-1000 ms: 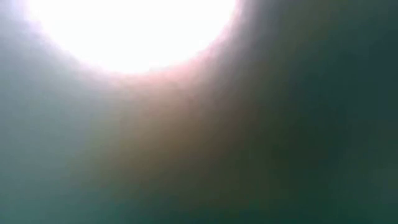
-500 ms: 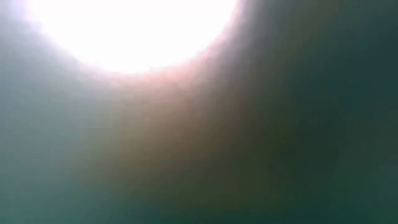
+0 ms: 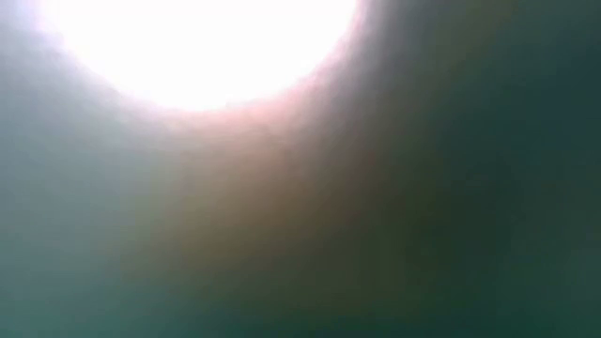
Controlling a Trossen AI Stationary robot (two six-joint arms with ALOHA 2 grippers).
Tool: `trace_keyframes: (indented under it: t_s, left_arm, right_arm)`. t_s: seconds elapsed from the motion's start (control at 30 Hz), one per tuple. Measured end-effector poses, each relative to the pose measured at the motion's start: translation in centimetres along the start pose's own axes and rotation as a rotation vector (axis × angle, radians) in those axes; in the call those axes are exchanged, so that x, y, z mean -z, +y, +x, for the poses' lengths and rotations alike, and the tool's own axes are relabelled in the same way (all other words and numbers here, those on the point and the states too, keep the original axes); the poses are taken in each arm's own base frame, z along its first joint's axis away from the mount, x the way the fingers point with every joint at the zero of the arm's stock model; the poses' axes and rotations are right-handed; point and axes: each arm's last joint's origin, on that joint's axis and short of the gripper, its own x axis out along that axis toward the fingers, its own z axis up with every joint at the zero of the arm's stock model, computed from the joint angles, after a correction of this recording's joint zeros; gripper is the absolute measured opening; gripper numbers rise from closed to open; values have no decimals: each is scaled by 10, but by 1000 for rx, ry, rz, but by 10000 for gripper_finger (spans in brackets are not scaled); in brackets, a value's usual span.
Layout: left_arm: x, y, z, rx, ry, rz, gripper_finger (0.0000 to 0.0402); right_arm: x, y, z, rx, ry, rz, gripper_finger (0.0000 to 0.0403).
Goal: Sort Maruchan noodles
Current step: Return to Home Position
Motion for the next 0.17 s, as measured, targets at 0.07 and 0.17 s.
trace_keyframes:
  t_s: [0.07,0.17]
  left_arm:
    - [0,0,0,-1,1,1,94]
    - [0,0,0,-1,1,2,94]
  right_arm:
    - [0,0,0,0,0,0,226]
    - [0,0,0,0,0,0,226]
